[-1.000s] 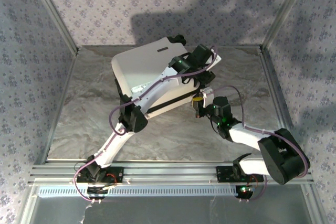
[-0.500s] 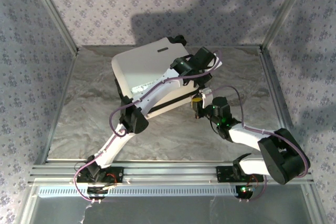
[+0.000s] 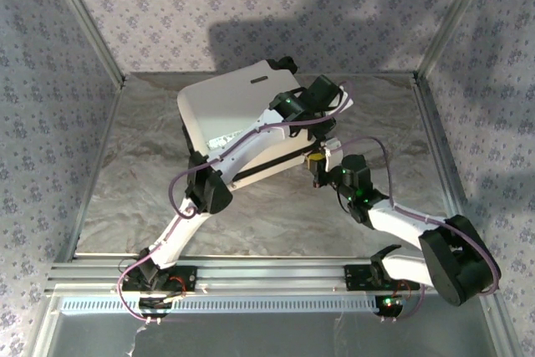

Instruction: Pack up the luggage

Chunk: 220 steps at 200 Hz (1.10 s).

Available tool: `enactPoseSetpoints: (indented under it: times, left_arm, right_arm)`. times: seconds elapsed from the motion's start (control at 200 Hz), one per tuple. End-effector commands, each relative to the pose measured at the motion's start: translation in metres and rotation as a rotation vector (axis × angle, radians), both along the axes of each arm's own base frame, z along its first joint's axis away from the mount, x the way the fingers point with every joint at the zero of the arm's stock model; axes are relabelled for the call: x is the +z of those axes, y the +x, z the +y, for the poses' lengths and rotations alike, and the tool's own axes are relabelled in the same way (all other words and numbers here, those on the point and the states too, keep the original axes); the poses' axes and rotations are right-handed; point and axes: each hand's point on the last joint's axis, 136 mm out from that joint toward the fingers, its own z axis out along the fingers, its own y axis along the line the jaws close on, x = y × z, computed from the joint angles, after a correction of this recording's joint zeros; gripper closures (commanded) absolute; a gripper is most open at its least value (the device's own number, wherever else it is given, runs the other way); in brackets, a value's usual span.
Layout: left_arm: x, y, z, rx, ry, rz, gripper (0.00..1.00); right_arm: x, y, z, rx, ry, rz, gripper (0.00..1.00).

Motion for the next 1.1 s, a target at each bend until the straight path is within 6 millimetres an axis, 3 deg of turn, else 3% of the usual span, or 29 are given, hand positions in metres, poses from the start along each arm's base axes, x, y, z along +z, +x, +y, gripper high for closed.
enactPoseSetpoints:
  times: [0.0, 0.285, 0.47, 0.71, 1.094]
  left_arm:
    - [-0.035, -0.019, 0.045, 0.038, 0.15, 0.164, 0.95]
    - [-0.022, -0.027, 0.063, 0.024, 0.104, 0.188, 0.97]
    - [-0.009, -0.03, 0.068, 0.02, 0.058, 0.195, 0.97]
    - [0.002, -0.03, 0.065, -0.002, 0.032, 0.192, 0.98]
    - [0.012, -0.03, 0.056, -0.014, -0.001, 0.208, 0.98]
  right_arm:
    - [-0.005, -0.002, -0.01, -0.032, -0.019, -0.002, 1.0]
    - [-0.008, -0.004, -0.014, -0.044, -0.013, 0.002, 1.0]
    - [-0.003, -0.017, 0.007, 0.08, 0.039, -0.012, 1.0]
    - [-0.008, -0.032, 0.042, 0.186, 0.013, -0.031, 0.77]
    - [-0.016, -0.012, 0.07, 0.199, 0.017, -0.032, 0.56]
